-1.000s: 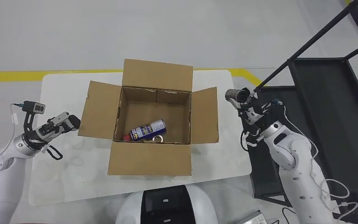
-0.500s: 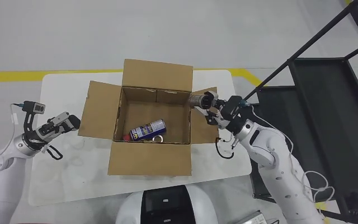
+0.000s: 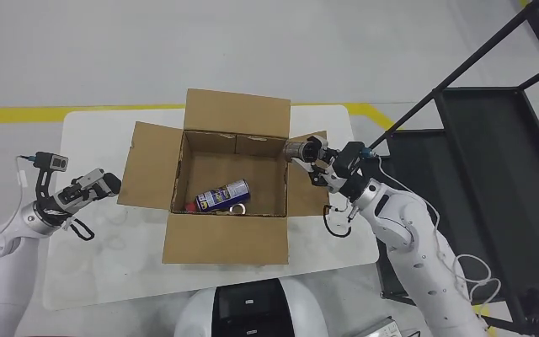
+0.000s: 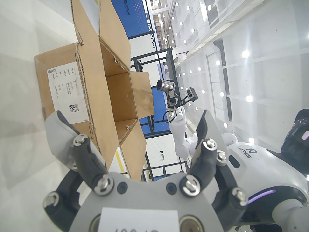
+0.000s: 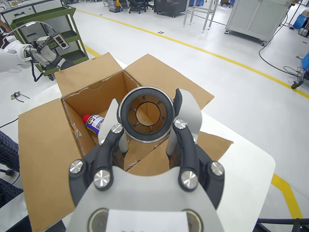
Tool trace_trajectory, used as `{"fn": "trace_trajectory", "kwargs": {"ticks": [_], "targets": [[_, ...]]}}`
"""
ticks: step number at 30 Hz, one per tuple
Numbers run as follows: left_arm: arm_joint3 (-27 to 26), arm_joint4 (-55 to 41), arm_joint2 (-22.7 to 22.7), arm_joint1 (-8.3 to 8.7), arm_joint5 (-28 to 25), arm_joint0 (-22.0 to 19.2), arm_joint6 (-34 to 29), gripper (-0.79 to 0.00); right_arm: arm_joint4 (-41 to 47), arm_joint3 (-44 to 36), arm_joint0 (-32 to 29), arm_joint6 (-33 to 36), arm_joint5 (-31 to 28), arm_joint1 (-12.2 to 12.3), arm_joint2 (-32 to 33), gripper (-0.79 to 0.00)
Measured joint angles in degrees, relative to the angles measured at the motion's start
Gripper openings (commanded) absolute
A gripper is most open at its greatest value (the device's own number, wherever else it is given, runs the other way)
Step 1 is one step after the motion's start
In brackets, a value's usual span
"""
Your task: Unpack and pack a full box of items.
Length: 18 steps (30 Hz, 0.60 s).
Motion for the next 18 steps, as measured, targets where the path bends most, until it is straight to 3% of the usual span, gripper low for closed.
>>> {"fn": "trace_trajectory", "kwargs": {"ticks": [4, 10, 18], "targets": [[0.00, 0.00, 0.00, 0.00, 0.00, 0.00, 0.00, 0.000, -0.99, 0.99, 5.64, 4.43, 1.44, -0.66, -5.79, -0.785], [0.00, 0.00, 0.00, 0.00, 0.00, 0.00, 0.00, 0.000, -2.53, 9.33, 18.72, 12.66, 4.24, -2.87, -18.76, -0.785], [0.00, 0.00, 0.00, 0.00, 0.00, 0.00, 0.00, 0.000, -4.26, 26.57, 29.82, 11.25, 7.49, -6.38, -31.02, -0.785]]}}
